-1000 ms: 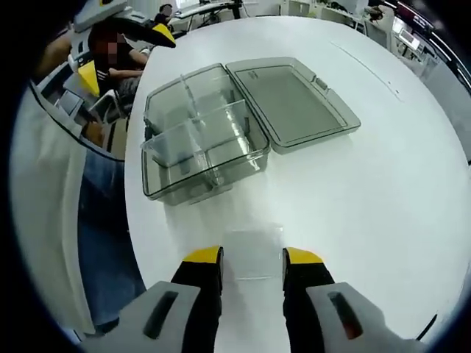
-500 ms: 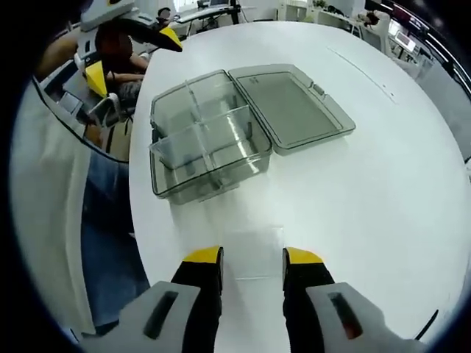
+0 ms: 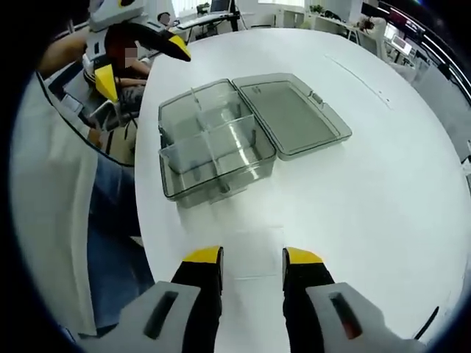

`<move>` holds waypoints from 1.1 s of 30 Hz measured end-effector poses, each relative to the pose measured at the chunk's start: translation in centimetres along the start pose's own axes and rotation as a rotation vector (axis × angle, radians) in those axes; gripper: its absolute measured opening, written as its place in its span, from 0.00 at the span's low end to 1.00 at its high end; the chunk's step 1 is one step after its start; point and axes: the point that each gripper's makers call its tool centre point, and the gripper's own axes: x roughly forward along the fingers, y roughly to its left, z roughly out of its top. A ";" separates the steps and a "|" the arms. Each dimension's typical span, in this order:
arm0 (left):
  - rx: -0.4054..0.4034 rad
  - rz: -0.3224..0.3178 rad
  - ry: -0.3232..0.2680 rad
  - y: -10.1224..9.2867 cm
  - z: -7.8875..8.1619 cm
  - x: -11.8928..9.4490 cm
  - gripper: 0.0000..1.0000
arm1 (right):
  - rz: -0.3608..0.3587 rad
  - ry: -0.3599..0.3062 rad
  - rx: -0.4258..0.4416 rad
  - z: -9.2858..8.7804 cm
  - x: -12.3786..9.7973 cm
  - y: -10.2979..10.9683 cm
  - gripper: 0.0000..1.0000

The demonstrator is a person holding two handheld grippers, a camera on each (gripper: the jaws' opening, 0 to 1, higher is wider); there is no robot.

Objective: Insert the divider into the dual guide fixture by aligning both edges with the guide slots and pushing it downward to the bottom, including one-sided entry, uneven engagement, binding, and posture correction.

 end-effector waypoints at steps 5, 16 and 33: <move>-0.019 -0.012 -0.005 -0.2 0.2 0.2 0.66 | -0.007 -0.021 -0.017 1.0 -0.6 0.5 0.27; -0.044 -0.035 -0.009 -0.4 0.4 0.8 0.61 | -0.020 -0.070 -0.048 3.1 -1.6 1.2 0.27; -0.063 -0.065 -0.020 -1.4 1.4 1.6 0.55 | -0.027 -0.136 -0.107 6.3 -2.8 2.5 0.27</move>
